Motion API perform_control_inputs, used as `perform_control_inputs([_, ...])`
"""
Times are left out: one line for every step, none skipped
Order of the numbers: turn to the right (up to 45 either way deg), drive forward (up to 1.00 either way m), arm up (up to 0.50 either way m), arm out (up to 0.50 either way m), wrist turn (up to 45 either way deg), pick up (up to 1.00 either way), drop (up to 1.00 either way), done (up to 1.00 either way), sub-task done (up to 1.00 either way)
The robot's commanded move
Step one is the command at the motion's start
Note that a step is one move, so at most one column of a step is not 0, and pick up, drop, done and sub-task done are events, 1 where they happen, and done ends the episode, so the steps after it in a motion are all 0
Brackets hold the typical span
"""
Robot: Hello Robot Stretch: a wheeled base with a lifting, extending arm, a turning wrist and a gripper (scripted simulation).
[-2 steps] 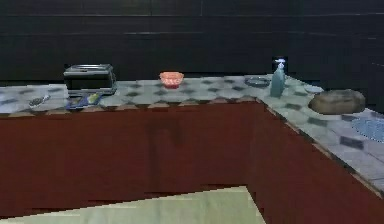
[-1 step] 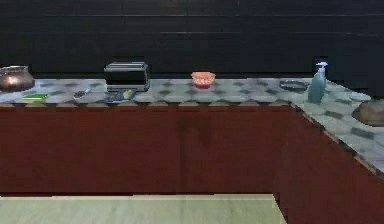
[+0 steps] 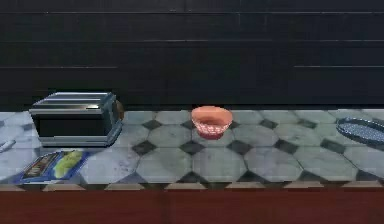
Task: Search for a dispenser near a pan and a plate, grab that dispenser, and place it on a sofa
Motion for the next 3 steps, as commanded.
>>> perform_control_inputs([-30.0,0.0,0.0,0.0,0.0,0.0,0.0,0.0,0.0])
perform_control_inputs([45.0,0.0,0.0,0.0,0.0,0.0,0.0,0.0,0.0])
perform_control_inputs([36.0,0.0,0.0,0.0,0.0,0.0,0.0,0.0,0.0])
